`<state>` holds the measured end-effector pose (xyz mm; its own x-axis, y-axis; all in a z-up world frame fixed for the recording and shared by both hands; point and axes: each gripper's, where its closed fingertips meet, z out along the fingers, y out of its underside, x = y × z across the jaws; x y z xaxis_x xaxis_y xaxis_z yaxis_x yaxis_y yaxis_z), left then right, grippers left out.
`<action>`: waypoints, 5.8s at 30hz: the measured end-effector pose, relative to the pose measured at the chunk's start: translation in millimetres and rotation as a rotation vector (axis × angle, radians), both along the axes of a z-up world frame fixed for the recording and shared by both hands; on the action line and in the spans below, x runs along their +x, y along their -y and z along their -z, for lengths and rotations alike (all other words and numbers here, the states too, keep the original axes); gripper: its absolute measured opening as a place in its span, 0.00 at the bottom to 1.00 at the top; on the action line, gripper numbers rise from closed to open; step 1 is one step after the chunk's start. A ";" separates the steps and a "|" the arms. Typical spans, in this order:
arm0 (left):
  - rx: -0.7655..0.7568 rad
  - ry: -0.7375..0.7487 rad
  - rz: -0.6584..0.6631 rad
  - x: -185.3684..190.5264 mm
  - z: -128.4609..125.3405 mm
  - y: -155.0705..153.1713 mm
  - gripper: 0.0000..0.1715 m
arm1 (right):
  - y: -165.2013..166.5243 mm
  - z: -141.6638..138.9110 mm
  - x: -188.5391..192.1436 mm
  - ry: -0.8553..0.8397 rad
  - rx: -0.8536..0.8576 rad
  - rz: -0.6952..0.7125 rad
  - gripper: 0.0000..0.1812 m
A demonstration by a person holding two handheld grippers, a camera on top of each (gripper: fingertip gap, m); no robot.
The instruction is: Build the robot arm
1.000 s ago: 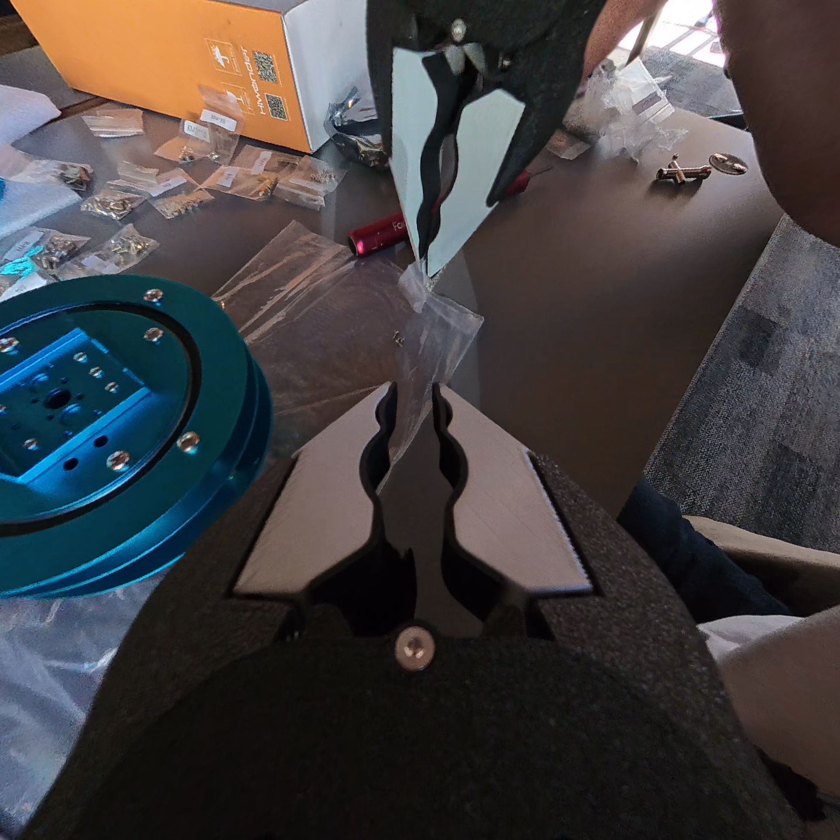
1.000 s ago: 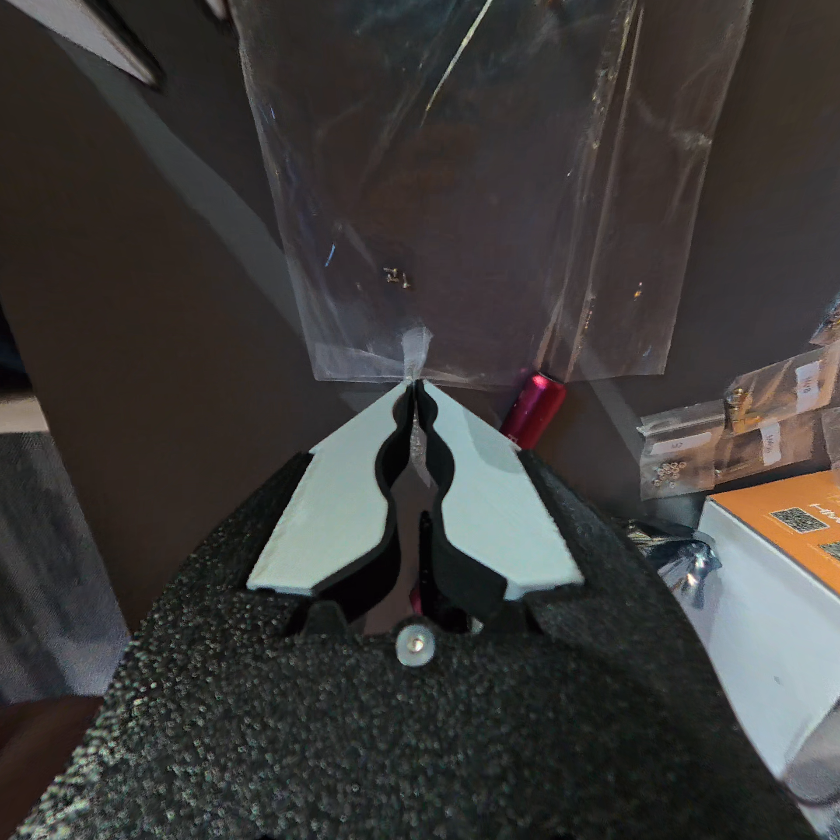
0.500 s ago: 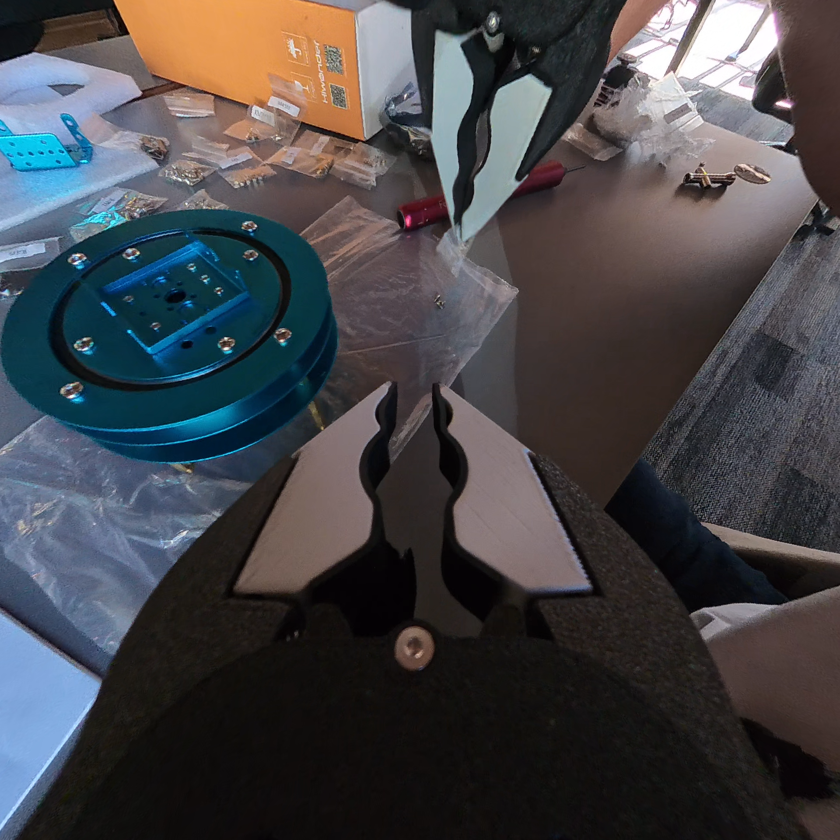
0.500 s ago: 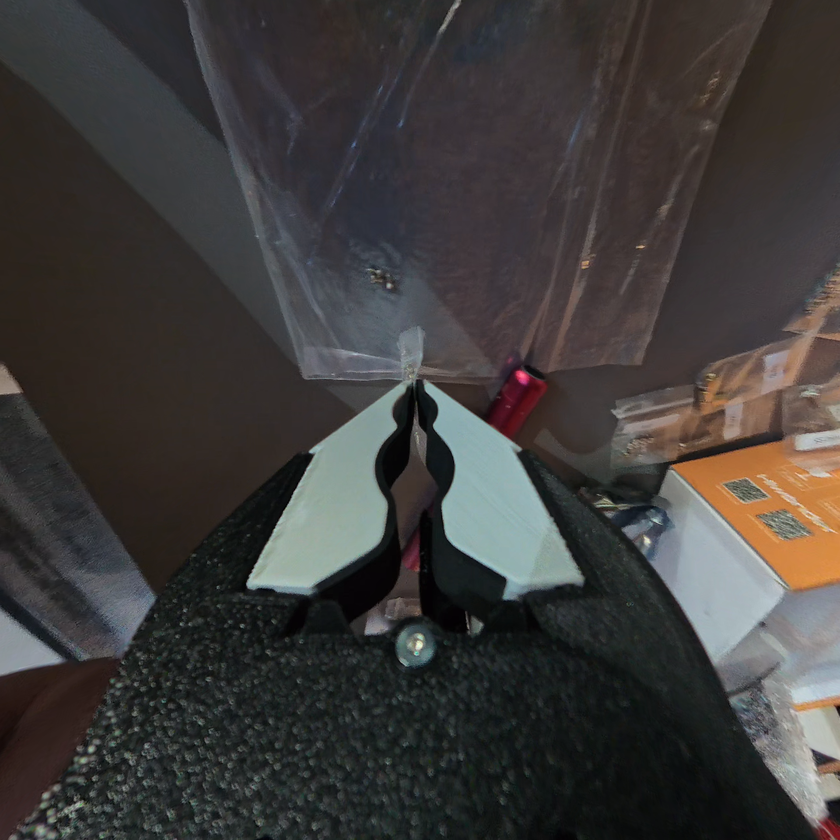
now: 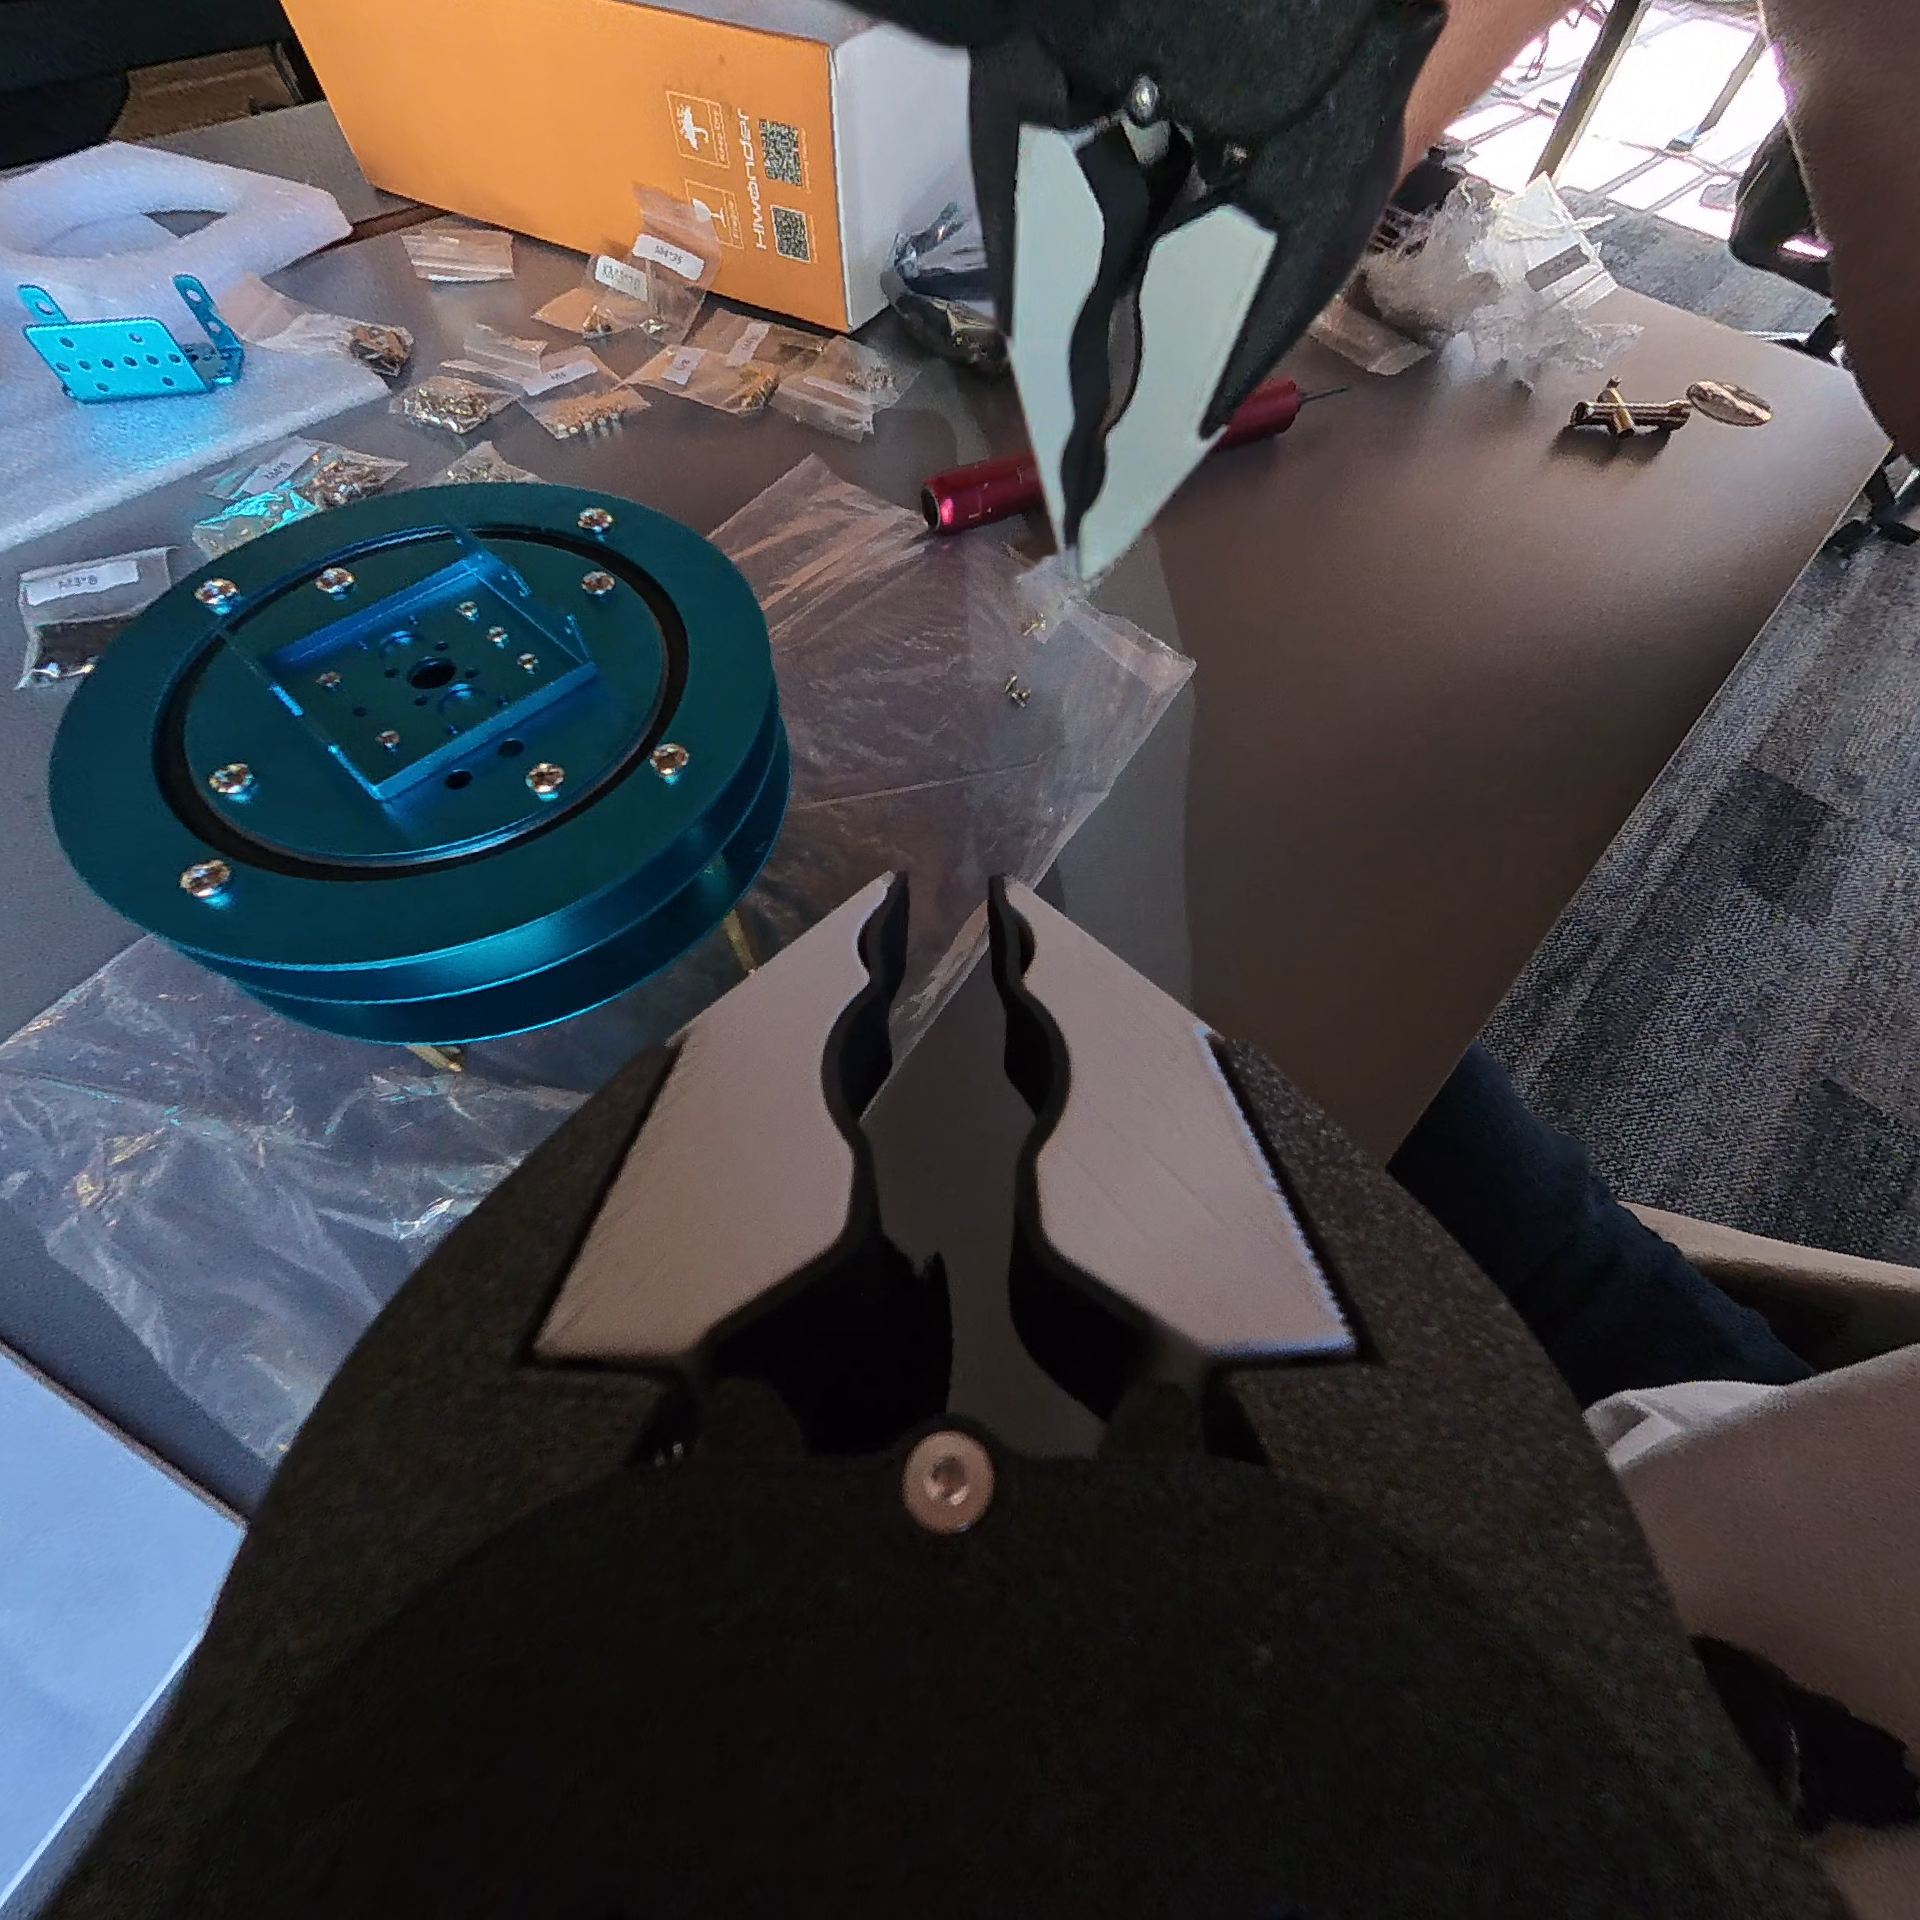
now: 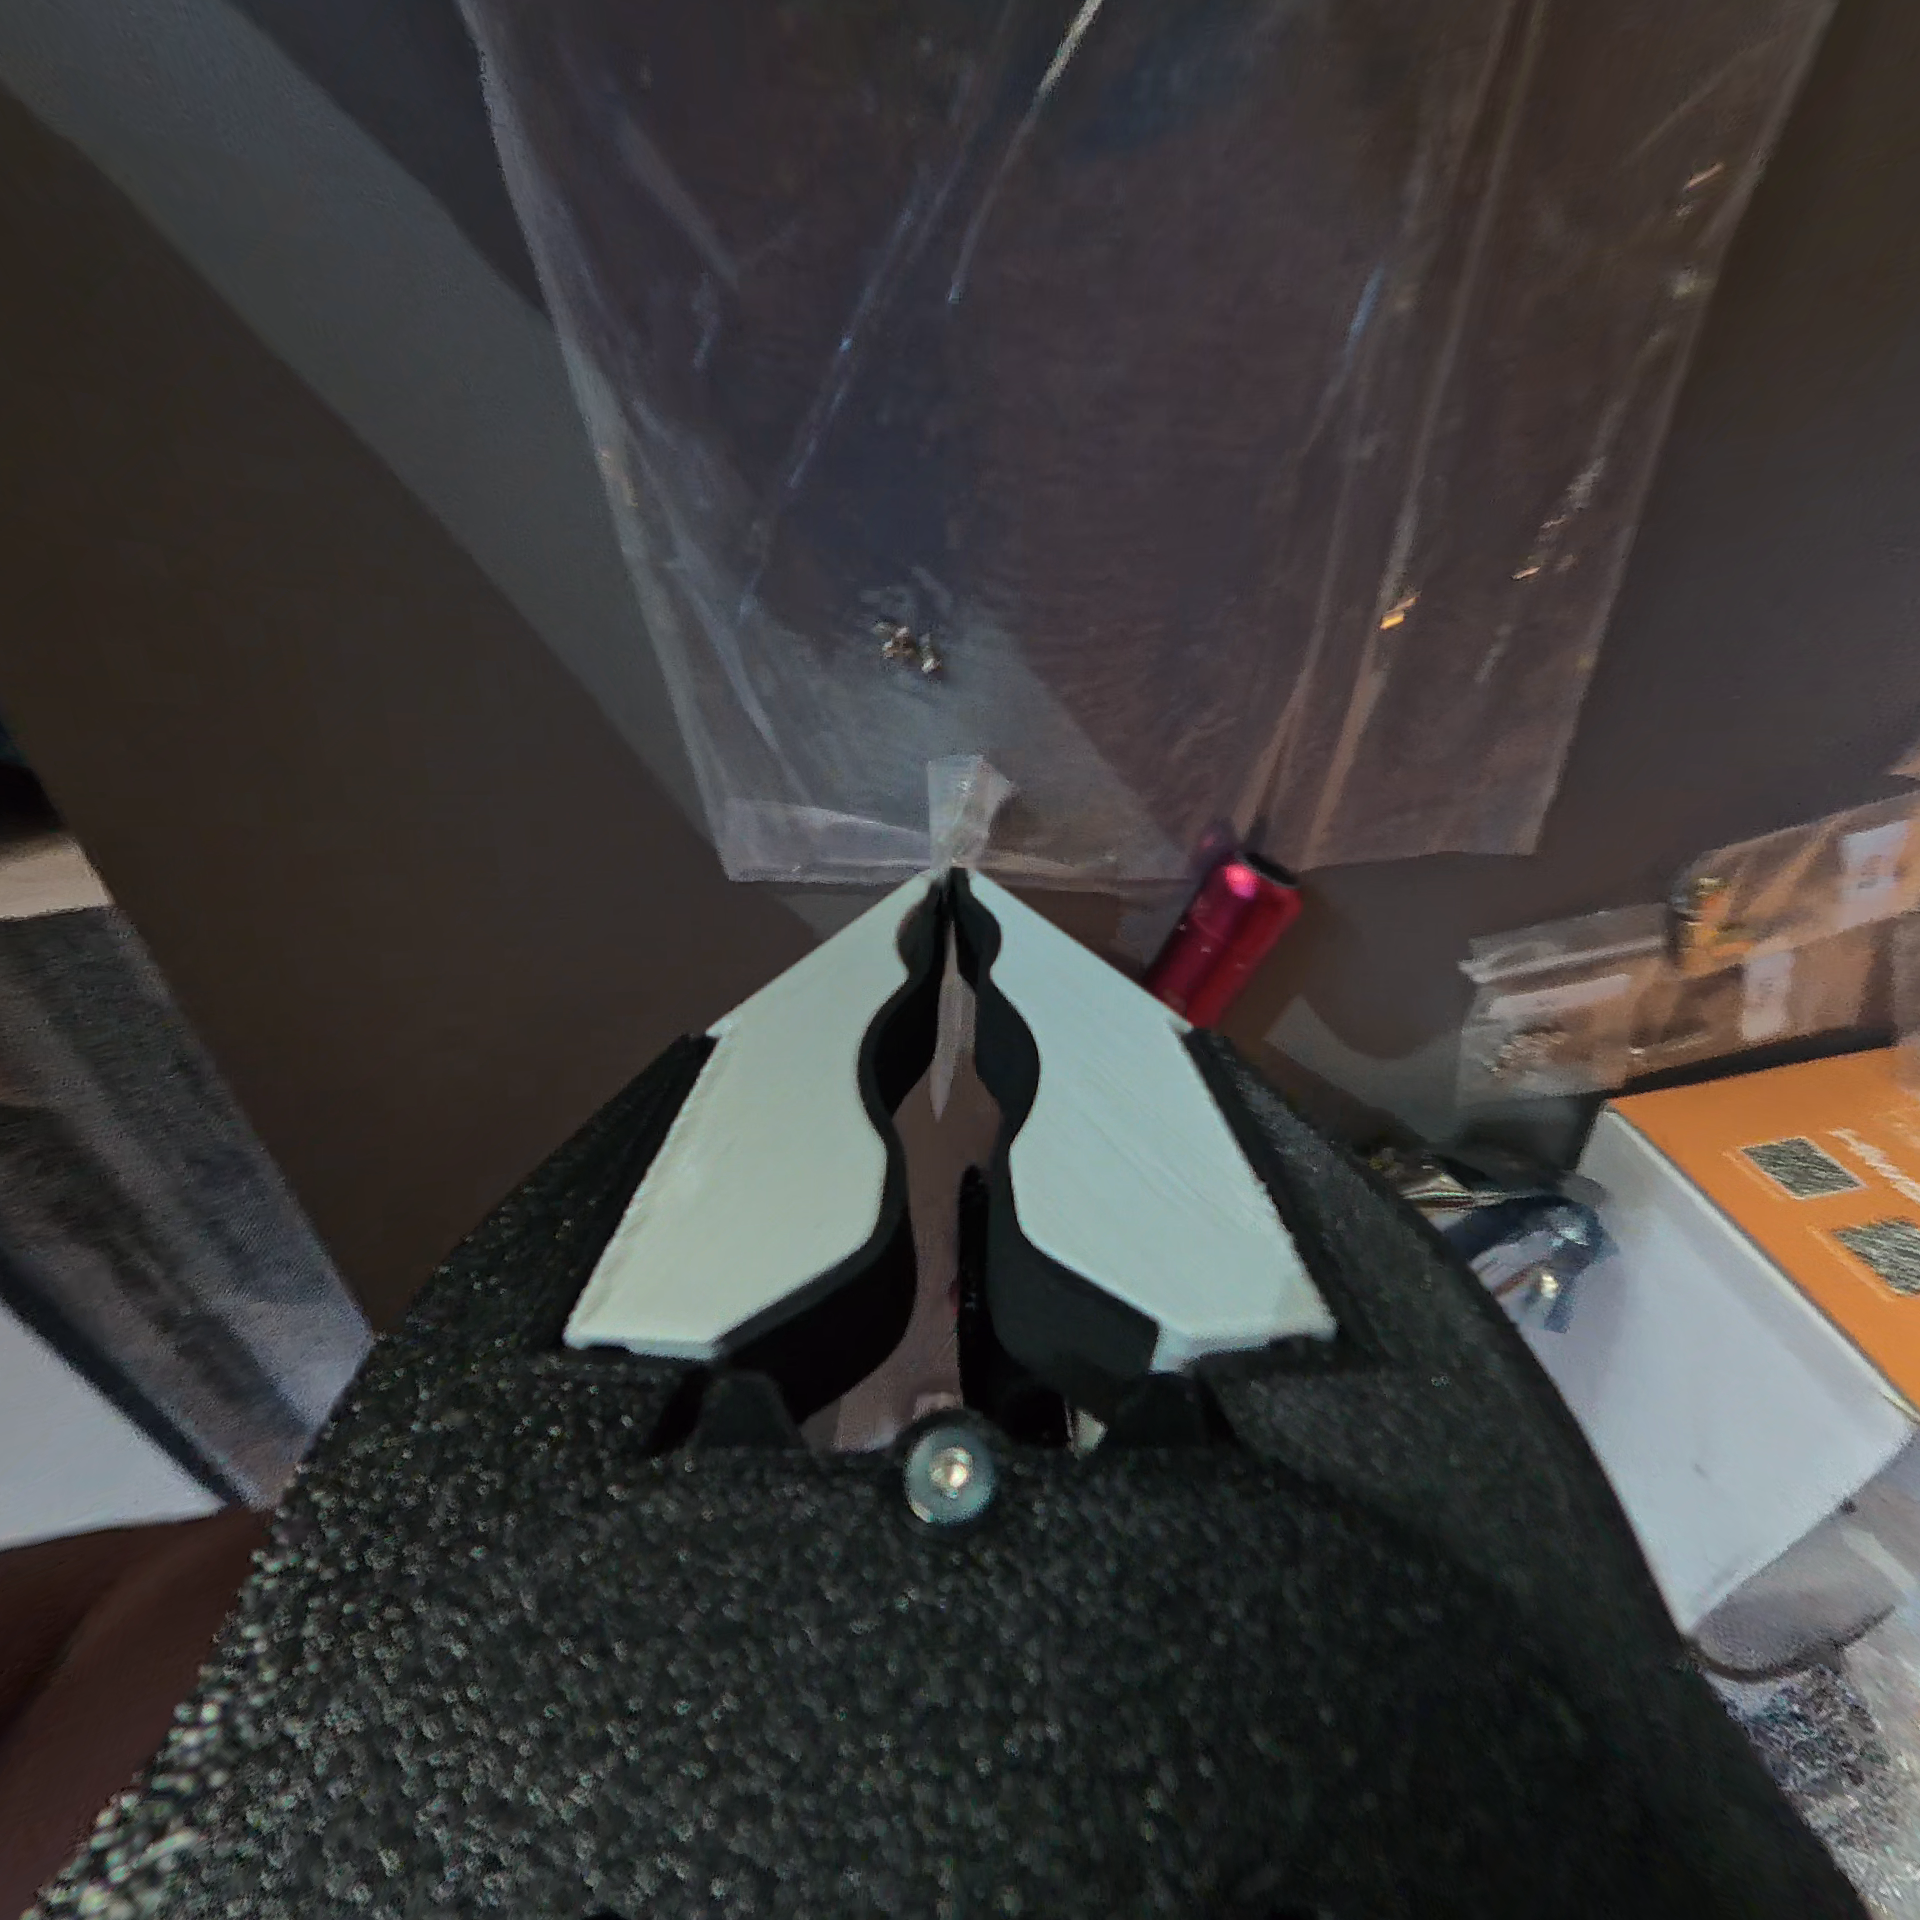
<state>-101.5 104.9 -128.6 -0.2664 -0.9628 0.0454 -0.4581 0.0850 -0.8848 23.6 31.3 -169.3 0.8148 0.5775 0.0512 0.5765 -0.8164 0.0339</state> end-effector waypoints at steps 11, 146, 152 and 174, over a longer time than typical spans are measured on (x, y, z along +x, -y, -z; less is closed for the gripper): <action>-0.003 -0.002 -0.008 -1.8 0.7 -4.0 0.08 | -1.0 -4.7 5.8 0.030 0.023 -0.002 0.00; 0.029 0.137 0.179 6.7 -22.1 3.5 0.18 | -21.1 10.5 -5.9 -0.255 0.782 0.508 0.06; 0.037 0.127 0.193 11.3 -19.2 6.0 0.18 | -22.1 14.6 -7.8 -0.325 0.727 0.475 0.00; 0.023 0.096 0.241 25.0 -7.3 17.7 0.17 | -7.5 -32.3 -28.8 -0.421 0.898 0.497 0.00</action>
<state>-76.5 87.2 -121.3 -0.4900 -0.8716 -0.0126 -0.3364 0.2024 -0.9197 -5.3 38.8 -137.0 0.9961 0.0733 -0.0483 0.0042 -0.5898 -0.8075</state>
